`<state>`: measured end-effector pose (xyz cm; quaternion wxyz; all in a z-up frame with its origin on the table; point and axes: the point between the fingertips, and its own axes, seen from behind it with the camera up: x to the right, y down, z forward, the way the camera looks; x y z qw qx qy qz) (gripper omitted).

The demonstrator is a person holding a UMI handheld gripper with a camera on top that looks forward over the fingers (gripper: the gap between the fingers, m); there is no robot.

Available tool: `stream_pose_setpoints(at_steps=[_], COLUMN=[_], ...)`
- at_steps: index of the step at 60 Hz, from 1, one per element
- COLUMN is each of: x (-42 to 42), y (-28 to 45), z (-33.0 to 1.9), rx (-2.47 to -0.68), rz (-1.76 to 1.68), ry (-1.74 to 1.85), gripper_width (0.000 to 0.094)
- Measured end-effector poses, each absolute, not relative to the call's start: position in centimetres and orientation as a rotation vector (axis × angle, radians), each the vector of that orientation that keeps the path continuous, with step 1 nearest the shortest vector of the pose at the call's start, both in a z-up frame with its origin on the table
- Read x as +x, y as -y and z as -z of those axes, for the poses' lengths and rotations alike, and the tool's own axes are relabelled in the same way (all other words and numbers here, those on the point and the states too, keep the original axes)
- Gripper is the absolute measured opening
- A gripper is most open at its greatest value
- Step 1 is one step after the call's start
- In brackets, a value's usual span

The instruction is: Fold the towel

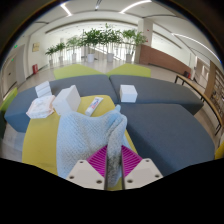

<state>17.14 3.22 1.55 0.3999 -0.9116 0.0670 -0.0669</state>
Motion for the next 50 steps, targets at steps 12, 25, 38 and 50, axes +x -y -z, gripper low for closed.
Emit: stream_pose_setpoints(at_steps=[12,25,38,50], x=[16.8,12.4,10.8,13.1], y=[-0.3,8.6,13.9,13.4], z=[-9.5,-14.9,-18.0,-16.8], rx=[-2.196,-2.185,-2.134,-2.099], rz=[0.167,0.032,-0.004,-0.012], ry=[-0.016,0.071,0.107,0.044], gripper_width=[0.0849,0.0845,0.0850,0.0848])
